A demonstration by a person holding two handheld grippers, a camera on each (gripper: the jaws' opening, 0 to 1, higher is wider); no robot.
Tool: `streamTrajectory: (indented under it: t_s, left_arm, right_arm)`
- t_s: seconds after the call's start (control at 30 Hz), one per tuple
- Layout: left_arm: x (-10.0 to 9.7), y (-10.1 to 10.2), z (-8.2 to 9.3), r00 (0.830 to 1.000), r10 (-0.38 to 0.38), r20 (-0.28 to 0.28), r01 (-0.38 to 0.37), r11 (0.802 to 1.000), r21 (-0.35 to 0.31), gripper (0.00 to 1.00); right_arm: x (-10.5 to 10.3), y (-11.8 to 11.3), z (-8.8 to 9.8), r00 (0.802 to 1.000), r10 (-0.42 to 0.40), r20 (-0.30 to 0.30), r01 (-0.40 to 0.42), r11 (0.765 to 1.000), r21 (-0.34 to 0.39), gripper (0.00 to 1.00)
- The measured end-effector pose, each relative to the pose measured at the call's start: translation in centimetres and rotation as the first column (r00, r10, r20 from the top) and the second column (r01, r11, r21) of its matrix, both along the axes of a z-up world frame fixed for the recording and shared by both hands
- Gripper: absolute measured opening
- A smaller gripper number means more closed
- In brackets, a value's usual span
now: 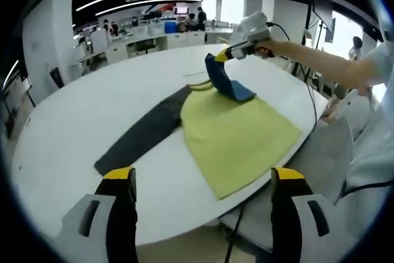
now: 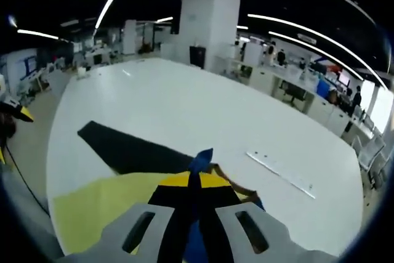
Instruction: Fold the garment on the visible template until the final outline fits inside the template.
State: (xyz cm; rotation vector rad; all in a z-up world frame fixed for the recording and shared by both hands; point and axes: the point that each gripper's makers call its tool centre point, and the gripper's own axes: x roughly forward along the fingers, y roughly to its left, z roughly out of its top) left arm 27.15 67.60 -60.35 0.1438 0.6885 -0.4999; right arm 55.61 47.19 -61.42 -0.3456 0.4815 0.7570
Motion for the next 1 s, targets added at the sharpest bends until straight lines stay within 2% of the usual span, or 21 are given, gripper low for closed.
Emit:
streamTrajectory:
  t_s: [0.23,0.4,0.5,0.63,0.8,1.0]
  left_arm:
    - [-0.2,0.1,-0.4,1.000,0.009,-0.015,-0.010,1.000,-0.007,0.87]
    - [-0.1,0.3,-0.5,1.000,0.017,-0.020,-0.017,1.000,-0.005,0.87]
    - [0.0,0.4,-0.6,1.000,0.019,-0.023,-0.019,1.000,-0.005,0.87]
    - [0.0,0.2,-0.9,0.999,0.018,-0.028,-0.018,1.000,-0.009,0.86]
    - [-0.1,0.2,-1.1,0.999,0.020,-0.033,-0.021,1.000,-0.015,0.86]
    - [-0.5,0.6,-1.5,0.998,0.027,-0.050,-0.027,1.000,-0.010,0.86]
  right_arm:
    - [-0.5,1.5,-2.7,0.998,0.004,-0.064,-0.003,1.000,0.019,0.03]
    - [-0.4,2.8,-4.0,0.993,0.003,-0.121,0.005,0.998,0.067,0.03]
    - [-0.8,3.2,-4.4,0.991,0.007,-0.132,0.002,0.998,0.066,0.03]
    - [-0.9,3.5,-5.8,0.987,0.002,-0.163,0.008,0.998,0.059,0.03]
    - [-1.1,4.2,-6.7,0.984,0.007,-0.180,0.003,0.998,0.059,0.04]
    - [-0.8,4.9,-6.8,0.984,0.020,-0.180,-0.008,0.998,0.067,0.05]
